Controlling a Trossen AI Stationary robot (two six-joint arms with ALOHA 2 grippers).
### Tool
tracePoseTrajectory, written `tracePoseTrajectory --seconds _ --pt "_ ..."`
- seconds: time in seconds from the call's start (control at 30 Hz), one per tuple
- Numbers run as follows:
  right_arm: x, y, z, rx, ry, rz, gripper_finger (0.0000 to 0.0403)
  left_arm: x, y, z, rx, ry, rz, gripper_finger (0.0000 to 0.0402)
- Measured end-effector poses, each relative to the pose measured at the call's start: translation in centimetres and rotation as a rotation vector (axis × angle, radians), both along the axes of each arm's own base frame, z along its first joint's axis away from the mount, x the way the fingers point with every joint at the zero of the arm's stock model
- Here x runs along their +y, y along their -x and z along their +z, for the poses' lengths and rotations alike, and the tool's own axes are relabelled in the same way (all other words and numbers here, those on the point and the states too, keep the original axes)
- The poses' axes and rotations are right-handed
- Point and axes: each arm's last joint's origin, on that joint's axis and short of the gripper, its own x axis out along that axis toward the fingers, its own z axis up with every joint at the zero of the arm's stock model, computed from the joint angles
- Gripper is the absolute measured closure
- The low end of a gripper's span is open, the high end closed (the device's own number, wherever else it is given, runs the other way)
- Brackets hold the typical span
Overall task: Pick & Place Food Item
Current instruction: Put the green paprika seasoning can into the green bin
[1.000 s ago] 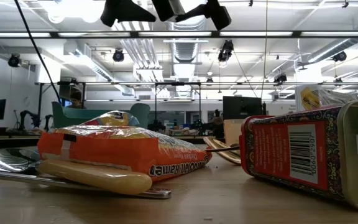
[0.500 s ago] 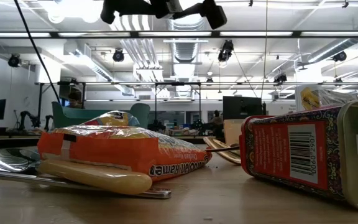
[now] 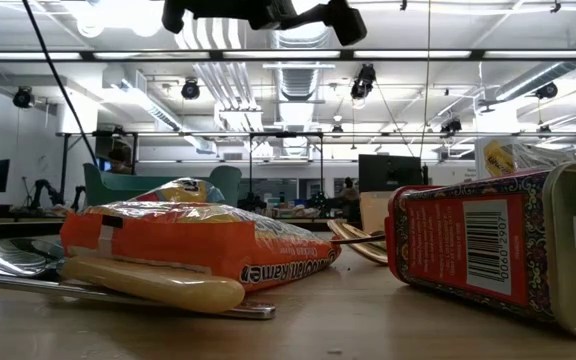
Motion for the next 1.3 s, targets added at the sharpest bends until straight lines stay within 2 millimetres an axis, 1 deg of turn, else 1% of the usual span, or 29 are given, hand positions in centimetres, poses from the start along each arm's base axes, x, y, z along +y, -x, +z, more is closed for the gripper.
tracePoseTrajectory --seconds 0.13,0.2,0.4,0.53,0.63,0.83,1.0,1.2,1.3 --pt "0.0 0.0 0.1 -0.001 0.009 0.003 0.0146 -0.1 0.1 0.4 0.007 -0.013 -0.011 0.0289" --pt "0.0 0.0 0.2 -0.002 0.016 0.007 0.0138 -0.3 0.3 0.6 0.014 -0.017 -0.02 0.0289" --pt "0.2 -0.1 0.6 -0.016 0.046 0.047 0.0092 -0.4 1.5 2.0 0.01 0.002 -0.067 0.0289" --pt "0.2 -0.1 0.7 -0.023 0.058 0.045 0.0073 -0.2 2.3 2.8 -0.003 0.023 -0.088 0.0289" --pt "0.2 -0.2 0.8 -0.027 0.07 0.043 0.007 -0.1 2.9 3.1 -0.002 0.037 -0.111 0.0289" --pt "0.0 -0.2 0.9 -0.004 0.146 0.038 0.0068 0.2 4.2 4.1 0.038 0.12 -0.134 0.0289" --pt "-0.3 0.0 1.1 0.042 0.222 0.037 0.0068 0.6 5.6 5.7 0.106 0.164 -0.117 0.0289" --pt "-0.7 0.3 1.5 0.129 0.381 0.054 0.0068 1.1 7.5 7.7 0.197 0.215 -0.103 0.0289" --pt "-0.7 0.3 1.5 0.21 0.505 0.077 0.0068 1.2 8.5 8.9 0.235 0.256 -0.115 0.0289"
